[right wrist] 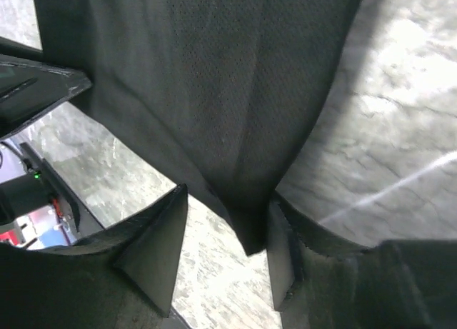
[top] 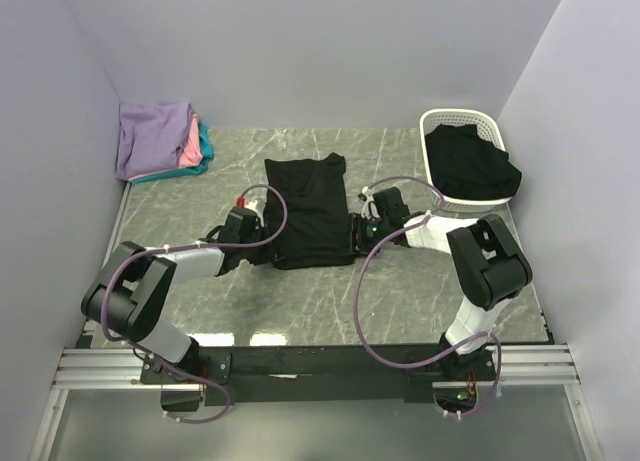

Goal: Fold and stack the t-shirts
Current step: Fold the tshirt

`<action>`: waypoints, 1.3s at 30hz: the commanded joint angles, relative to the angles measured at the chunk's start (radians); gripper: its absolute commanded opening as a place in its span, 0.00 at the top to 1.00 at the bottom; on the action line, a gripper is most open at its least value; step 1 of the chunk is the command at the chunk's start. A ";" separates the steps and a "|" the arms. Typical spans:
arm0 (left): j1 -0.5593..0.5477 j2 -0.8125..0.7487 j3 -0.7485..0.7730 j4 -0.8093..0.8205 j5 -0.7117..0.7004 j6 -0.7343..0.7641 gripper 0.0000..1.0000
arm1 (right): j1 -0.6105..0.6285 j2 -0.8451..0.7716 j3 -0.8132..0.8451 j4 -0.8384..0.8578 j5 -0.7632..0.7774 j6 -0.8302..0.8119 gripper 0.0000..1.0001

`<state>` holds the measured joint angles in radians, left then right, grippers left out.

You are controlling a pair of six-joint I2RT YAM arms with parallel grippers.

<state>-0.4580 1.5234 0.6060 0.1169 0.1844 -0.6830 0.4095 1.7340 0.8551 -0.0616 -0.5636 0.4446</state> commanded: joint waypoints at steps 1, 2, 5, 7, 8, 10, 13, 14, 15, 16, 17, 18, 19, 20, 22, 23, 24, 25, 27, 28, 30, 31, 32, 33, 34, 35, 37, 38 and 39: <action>-0.005 0.060 -0.046 0.024 0.053 -0.021 0.92 | 0.000 0.049 -0.028 -0.007 0.005 0.005 0.54; -0.005 0.063 -0.051 0.023 0.058 -0.023 0.98 | 0.000 0.047 -0.040 -0.003 0.007 0.006 0.58; -0.013 0.057 -0.064 0.017 0.072 -0.029 0.99 | 0.000 0.036 -0.065 -0.011 -0.001 0.011 0.94; -0.030 0.031 -0.069 -0.015 0.072 -0.033 0.99 | 0.002 0.000 -0.086 -0.007 -0.018 0.020 1.00; -0.036 0.017 -0.069 -0.034 0.073 -0.038 0.99 | 0.003 -0.020 -0.112 -0.007 -0.021 0.023 1.00; -0.054 -0.034 -0.071 -0.097 0.076 -0.053 0.99 | 0.008 -0.097 -0.140 -0.026 -0.016 0.029 1.00; -0.134 -0.130 -0.068 -0.208 0.055 -0.085 0.99 | 0.026 -0.218 -0.195 -0.069 -0.007 0.040 1.00; -0.149 -0.158 -0.063 -0.241 0.049 -0.108 0.99 | 0.038 -0.250 -0.218 -0.079 0.007 0.043 1.00; -0.166 -0.213 -0.060 -0.269 0.041 -0.119 0.99 | 0.063 -0.284 -0.231 -0.110 0.019 0.054 1.00; -0.194 -0.244 -0.058 -0.292 0.035 -0.131 0.99 | 0.081 -0.348 -0.240 -0.124 0.036 0.062 1.00; -0.206 -0.276 -0.057 -0.340 0.021 -0.156 0.99 | 0.097 -0.382 -0.260 -0.138 0.047 0.071 1.00; -0.215 -0.334 -0.057 -0.361 0.020 -0.167 0.99 | 0.110 -0.416 -0.269 -0.161 0.074 0.095 1.00; -0.229 -0.365 -0.054 -0.393 0.017 -0.176 0.99 | 0.148 -0.482 -0.277 -0.174 0.085 0.107 1.00; -0.237 -0.391 -0.045 -0.449 0.003 -0.191 0.99 | 0.170 -0.517 -0.287 -0.185 0.091 0.120 1.00; -0.248 -0.474 -0.029 -0.517 -0.020 -0.199 0.99 | 0.221 -0.618 -0.289 -0.230 0.131 0.161 1.00; -0.249 -0.498 -0.012 -0.546 -0.031 -0.210 0.99 | 0.233 -0.651 -0.291 -0.239 0.140 0.175 1.00; -0.249 -0.544 -0.003 -0.598 -0.051 -0.213 0.99 | 0.238 -0.704 -0.289 -0.265 0.152 0.195 1.00; -0.251 -0.564 0.014 -0.615 -0.057 -0.217 0.99 | 0.242 -0.729 -0.286 -0.276 0.157 0.203 1.00; -0.249 -0.601 0.034 -0.654 -0.086 -0.224 0.99 | 0.244 -0.769 -0.268 -0.312 0.171 0.201 1.00; -0.251 -0.605 0.055 -0.661 -0.095 -0.225 0.99 | 0.244 -0.772 -0.240 -0.325 0.197 0.197 1.00; -0.249 -0.589 0.077 -0.663 -0.103 -0.217 0.99 | 0.244 -0.754 -0.209 -0.358 0.208 0.165 1.00; -0.251 -0.576 0.099 -0.660 -0.106 -0.213 0.99 | 0.244 -0.740 -0.171 -0.371 0.229 0.154 1.00; -0.251 -0.563 0.115 -0.661 -0.117 -0.204 0.99 | 0.244 -0.728 -0.154 -0.382 0.240 0.134 1.00; -0.251 -0.534 0.126 -0.655 -0.117 -0.199 0.99 | 0.244 -0.697 -0.137 -0.382 0.243 0.122 1.00; -0.251 -0.520 0.150 -0.643 -0.126 -0.194 0.99 | 0.244 -0.676 -0.104 -0.383 0.249 0.111 1.00; -0.251 -0.503 0.164 -0.634 -0.134 -0.181 0.99 | 0.244 -0.659 -0.085 -0.385 0.284 0.092 1.00; -0.246 -0.453 0.210 -0.634 -0.181 -0.167 0.99 | 0.235 -0.599 -0.036 -0.383 0.298 0.071 1.00; -0.245 -0.431 0.228 -0.632 -0.181 -0.147 0.99 | 0.227 -0.576 -0.016 -0.383 0.304 0.048 1.00; -0.239 -0.390 0.245 -0.629 -0.180 -0.135 0.99 | 0.210 -0.538 -0.004 -0.377 0.303 0.039 1.00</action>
<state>-0.7055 1.0565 0.7578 -0.5224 0.0631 -0.8726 0.6495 1.1130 0.7559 -0.4385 -0.3195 0.5579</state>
